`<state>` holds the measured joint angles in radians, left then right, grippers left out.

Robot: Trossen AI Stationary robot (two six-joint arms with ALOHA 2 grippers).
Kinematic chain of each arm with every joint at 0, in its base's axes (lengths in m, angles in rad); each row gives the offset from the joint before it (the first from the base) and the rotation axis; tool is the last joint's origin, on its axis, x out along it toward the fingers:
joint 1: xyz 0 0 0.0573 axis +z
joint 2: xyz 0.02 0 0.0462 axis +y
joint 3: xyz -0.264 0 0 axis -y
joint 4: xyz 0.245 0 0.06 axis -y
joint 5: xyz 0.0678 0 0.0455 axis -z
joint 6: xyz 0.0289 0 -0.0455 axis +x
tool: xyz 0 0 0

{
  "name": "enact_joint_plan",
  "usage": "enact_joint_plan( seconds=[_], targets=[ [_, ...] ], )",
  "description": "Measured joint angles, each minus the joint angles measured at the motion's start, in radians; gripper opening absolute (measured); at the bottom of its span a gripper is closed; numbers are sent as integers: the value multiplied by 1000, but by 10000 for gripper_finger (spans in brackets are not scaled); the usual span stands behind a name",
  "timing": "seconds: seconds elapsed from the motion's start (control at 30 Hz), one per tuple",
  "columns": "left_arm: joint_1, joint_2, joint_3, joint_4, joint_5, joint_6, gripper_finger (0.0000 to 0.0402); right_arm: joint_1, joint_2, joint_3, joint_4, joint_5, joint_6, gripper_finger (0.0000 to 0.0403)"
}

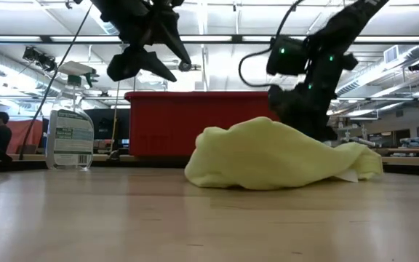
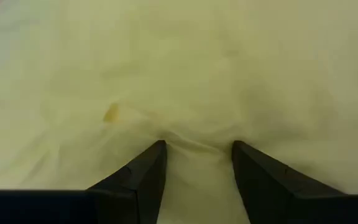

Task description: Fold Laundry from Bin

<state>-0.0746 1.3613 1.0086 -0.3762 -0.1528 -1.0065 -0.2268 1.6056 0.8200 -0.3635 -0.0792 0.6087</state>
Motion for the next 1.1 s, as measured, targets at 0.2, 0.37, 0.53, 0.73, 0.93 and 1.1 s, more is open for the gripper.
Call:
enact_joint_plan(
  seconds=[0.2,0.37,0.53,0.73,0.93,1.1],
  targets=[
    [-25,1,0,-53,1,-82,190,-1,107,6,183,-114,-26,189],
    [0,1,0,-84,-8,-97,190,2,130,-1,355,-327,-9,189],
    [25,0,0,-90,-9,-87,190,0,101,48,366,-360,12,189],
    [39,-1,0,-95,-8,-43,190,-20,85,122,257,-368,10,189],
    [39,-1,0,-100,-6,-3,190,-25,86,229,71,-346,-35,189],
    [30,73,-17,-79,-2,98,190,-7,86,244,26,-290,-37,189]
  ],
)
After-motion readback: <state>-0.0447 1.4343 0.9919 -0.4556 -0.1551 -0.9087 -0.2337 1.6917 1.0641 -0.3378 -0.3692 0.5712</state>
